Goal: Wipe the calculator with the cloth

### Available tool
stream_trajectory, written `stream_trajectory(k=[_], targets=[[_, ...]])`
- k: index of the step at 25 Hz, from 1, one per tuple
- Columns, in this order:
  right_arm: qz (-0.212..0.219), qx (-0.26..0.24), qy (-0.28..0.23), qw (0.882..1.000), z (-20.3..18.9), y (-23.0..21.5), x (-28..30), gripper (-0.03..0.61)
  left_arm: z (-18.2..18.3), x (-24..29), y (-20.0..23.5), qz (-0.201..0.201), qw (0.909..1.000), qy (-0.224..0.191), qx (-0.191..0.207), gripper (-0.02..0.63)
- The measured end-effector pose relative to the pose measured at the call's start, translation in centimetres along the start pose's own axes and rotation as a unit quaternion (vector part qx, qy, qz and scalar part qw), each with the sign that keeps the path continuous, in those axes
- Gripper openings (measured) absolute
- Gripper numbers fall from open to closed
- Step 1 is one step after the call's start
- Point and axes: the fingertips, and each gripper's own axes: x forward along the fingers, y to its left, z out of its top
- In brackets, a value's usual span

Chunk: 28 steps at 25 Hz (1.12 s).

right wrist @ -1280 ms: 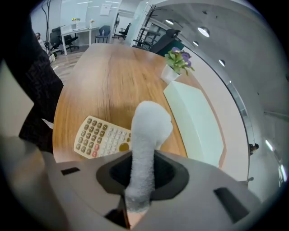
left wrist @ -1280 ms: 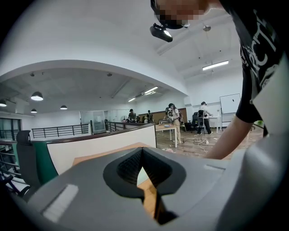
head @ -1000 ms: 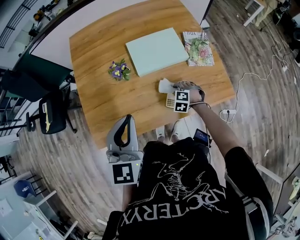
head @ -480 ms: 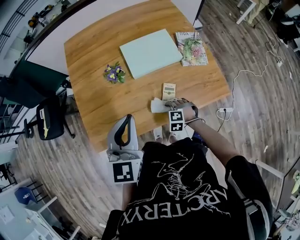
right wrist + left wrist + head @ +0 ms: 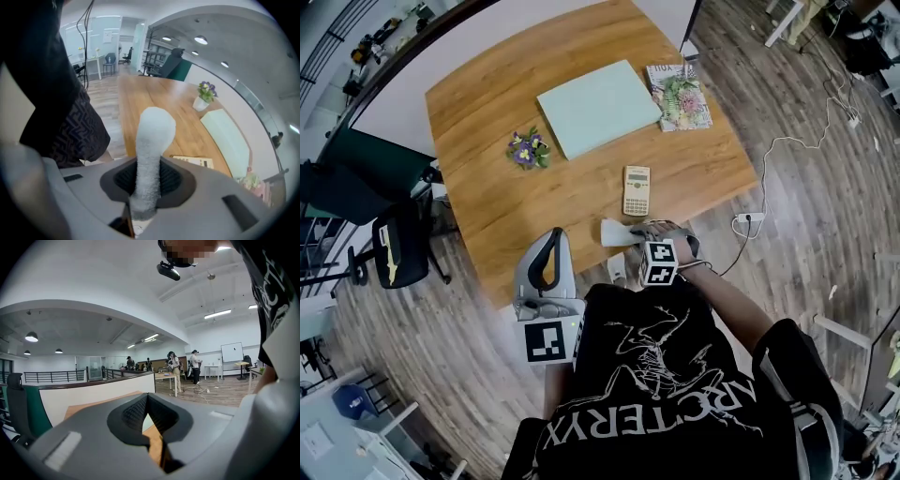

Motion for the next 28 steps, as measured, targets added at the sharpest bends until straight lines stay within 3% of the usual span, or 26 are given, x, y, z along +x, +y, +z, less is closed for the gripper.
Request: stream_trajectory(k=[4,6,8,13,21,26,28], targets=[[-0.068,0.077,-0.061,0.993,1.6,-3.5,-5.5,0.094,0.8,0.7,0.0,-0.015,0.9995,-0.023,0.015,0.003],[-0.114,0.124,-0.116,0.979,2.1,-6.1,-9.7,0.095,1.0,1.1,-0.5,-0.025,0.9994,-0.021,0.015,0.003],[-0.16,0.184,-0.191,0.951,2.1,-8.8,-14.6,0.095,1.1,1.6,-1.2,-0.037,0.9991,-0.016,0.014,0.003],[-0.283,0.282,-0.318,0.86,0.3,-13.7,-27.3,0.095,2.0,2.4,-2.8,-0.062,0.9975,-0.024,0.023,0.003],[-0.407,0.335,-0.391,0.754,-4.2,-14.9,-39.1,0.095,3.6,4.2,-3.9,-0.073,0.9962,-0.036,0.032,0.002],[-0.427,0.356,-0.418,0.718,-4.7,-13.9,-42.3,0.095,4.2,4.8,-4.1,-0.074,0.9957,-0.046,0.031,0.003],[-0.432,0.347,-0.431,0.712,-4.5,-13.9,-43.2,0.095,4.6,5.0,-4.0,-0.072,0.995,-0.058,0.039,0.003]])
